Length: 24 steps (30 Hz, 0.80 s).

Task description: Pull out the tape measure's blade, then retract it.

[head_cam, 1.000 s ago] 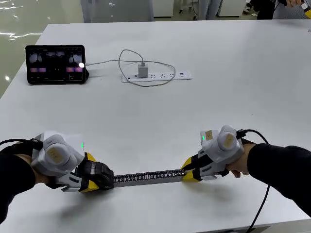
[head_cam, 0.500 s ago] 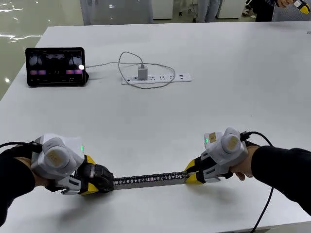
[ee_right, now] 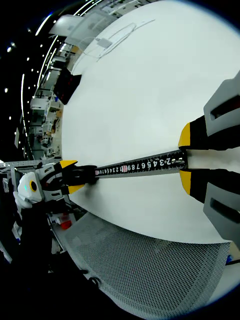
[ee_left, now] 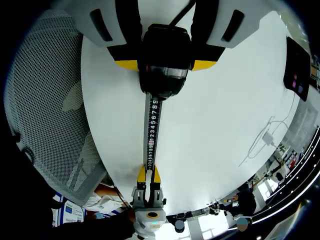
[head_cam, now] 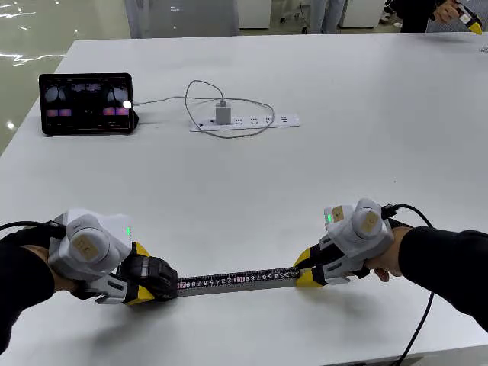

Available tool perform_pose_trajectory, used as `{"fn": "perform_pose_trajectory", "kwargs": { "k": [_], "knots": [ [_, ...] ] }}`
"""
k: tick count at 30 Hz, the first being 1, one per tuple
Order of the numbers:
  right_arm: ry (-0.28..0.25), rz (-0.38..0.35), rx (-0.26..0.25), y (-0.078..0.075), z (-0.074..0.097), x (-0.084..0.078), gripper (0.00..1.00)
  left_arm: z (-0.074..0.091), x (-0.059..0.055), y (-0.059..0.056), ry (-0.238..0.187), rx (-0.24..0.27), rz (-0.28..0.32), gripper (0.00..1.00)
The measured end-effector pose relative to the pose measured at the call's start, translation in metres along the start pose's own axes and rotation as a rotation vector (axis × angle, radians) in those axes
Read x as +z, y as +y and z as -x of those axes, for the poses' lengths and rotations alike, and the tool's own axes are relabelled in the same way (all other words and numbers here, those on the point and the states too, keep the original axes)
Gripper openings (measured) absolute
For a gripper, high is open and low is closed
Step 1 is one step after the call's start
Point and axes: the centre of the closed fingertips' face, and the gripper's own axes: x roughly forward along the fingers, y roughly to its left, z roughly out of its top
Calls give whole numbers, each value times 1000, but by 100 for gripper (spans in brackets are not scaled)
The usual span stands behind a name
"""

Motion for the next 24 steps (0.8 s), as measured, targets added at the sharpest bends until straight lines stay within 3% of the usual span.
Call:
{"fn": "perform_pose_trajectory", "kwargs": {
  "k": [24],
  "knots": [
    [-1,-15,-11,-1,9,-10,9,0,0,0,2,1,1,32]
  ]
}}
